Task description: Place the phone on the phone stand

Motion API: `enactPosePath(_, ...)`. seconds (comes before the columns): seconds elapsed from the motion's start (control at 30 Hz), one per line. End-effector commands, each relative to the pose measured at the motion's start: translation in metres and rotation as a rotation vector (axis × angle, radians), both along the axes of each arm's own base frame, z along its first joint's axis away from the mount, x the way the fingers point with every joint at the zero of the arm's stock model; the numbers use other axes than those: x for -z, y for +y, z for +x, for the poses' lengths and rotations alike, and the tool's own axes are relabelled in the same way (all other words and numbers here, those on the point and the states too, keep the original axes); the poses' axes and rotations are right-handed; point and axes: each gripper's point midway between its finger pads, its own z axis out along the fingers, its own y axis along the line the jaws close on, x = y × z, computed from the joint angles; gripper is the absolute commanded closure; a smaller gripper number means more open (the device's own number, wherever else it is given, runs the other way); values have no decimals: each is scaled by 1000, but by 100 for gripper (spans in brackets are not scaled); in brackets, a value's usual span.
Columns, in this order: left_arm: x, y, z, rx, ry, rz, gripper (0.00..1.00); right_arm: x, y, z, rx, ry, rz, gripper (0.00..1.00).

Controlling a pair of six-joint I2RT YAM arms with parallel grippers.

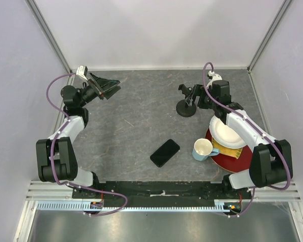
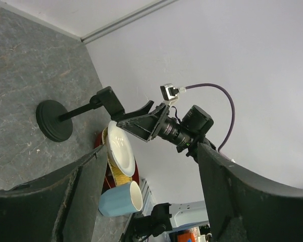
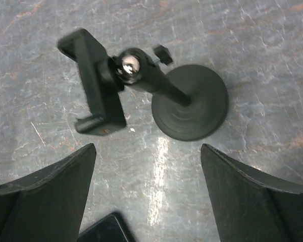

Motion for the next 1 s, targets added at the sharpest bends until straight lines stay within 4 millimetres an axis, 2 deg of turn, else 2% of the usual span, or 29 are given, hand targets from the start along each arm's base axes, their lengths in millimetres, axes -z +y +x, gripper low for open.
enactPosePath(0.0, -14, 2, -9, 24, -45, -13, 22, -43, 18, 32, -35, -173, -27, 13)
enactPosePath(0.1, -15, 8, -8, 7, -46, -22, 22, -35, 26, 37, -33, -168, -67, 17)
enactPosePath(0.13, -15, 9, -7, 2, -49, -26, 22, -31, 19, 42, 12, -170, -103, 18)
enactPosePath(0.27, -11, 10, -5, 0, -41, -28, 23, -20, 20, 50, 76, -184, -202, 22)
enactPosePath(0.37, -9, 11, -3, 1, -30, -32, 23, -17, 18, 52, 109, -184, -225, 34)
enactPosePath(0.4, -6, 11, -3, 2, -23, -34, 23, -24, 20, 56, 122, -214, -216, 40)
enactPosePath(0.5, -5, 10, -2, 6, -20, -39, 23, -28, 22, 53, 133, -248, -227, 50)
enactPosePath(0.73, 2, 11, 1, 11, 2, -56, 24, -35, 25, 53, 119, -261, -259, 57)
enactPosePath(0.9, 6, 11, 3, 16, 13, -61, 26, -35, 37, 49, 74, -263, -251, 80)
enactPosePath(0.97, 7, 11, 4, 18, 18, -63, 26, -40, 52, 45, 13, -282, -243, 89)
